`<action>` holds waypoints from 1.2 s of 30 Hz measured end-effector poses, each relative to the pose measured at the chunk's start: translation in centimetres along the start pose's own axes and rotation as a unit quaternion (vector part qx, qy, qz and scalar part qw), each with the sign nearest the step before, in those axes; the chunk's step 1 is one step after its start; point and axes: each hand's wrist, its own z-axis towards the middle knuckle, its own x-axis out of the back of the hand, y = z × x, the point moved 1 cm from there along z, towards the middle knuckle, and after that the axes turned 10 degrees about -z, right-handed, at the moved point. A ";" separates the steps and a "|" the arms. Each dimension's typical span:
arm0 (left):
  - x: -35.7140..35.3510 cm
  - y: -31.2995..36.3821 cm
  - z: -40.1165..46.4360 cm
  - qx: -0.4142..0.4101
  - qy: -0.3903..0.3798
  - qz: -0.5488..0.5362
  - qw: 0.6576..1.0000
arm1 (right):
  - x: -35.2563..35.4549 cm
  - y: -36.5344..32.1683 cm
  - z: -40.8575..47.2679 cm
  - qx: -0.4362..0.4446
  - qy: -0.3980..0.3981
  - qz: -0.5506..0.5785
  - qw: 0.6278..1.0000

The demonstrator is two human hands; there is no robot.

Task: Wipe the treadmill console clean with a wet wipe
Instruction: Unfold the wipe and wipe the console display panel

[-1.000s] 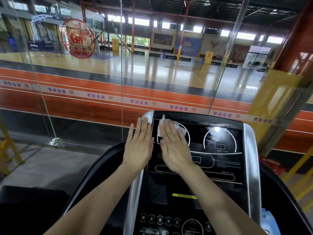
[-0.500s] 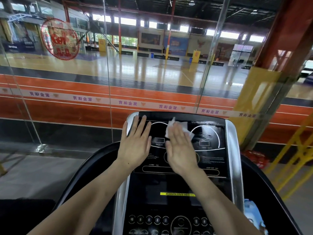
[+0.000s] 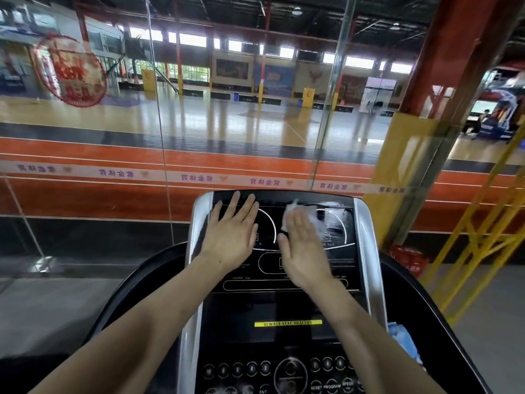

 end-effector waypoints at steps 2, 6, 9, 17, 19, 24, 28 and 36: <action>0.0 0.3 0.4 -0.014 -0.007 0.002 1.000 | -0.4 -0.7 -0.4 0.039 -0.017 -0.004 0.999; 0.2 1.2 1.9 -0.039 -0.015 -0.003 0.999 | 1.0 5.4 -1.1 -0.026 0.003 -0.031 0.999; 0.0 2.1 2.7 -0.025 -0.025 -0.020 0.999 | 2.4 8.8 -1.8 -0.078 0.002 -0.036 0.996; -0.1 2.6 2.8 -0.014 -0.024 -0.043 0.999 | 1.2 7.6 0.8 -0.137 0.015 0.027 0.990; -0.3 2.6 2.7 -0.015 -0.020 -0.043 0.999 | 1.0 7.5 0.2 -0.134 0.026 0.028 0.990; -0.6 2.2 2.6 -0.016 -0.004 -0.046 0.999 | -0.5 6.9 -4.3 -0.130 0.021 0.020 0.991; -0.8 2.5 2.6 -0.011 -0.011 -0.048 0.999 | 0.6 7.4 -1.2 -0.134 0.012 0.030 0.991; -0.5 2.3 2.4 -0.014 -0.017 -0.043 0.999 | -1.7 6.9 -3.9 -0.109 0.059 0.016 0.992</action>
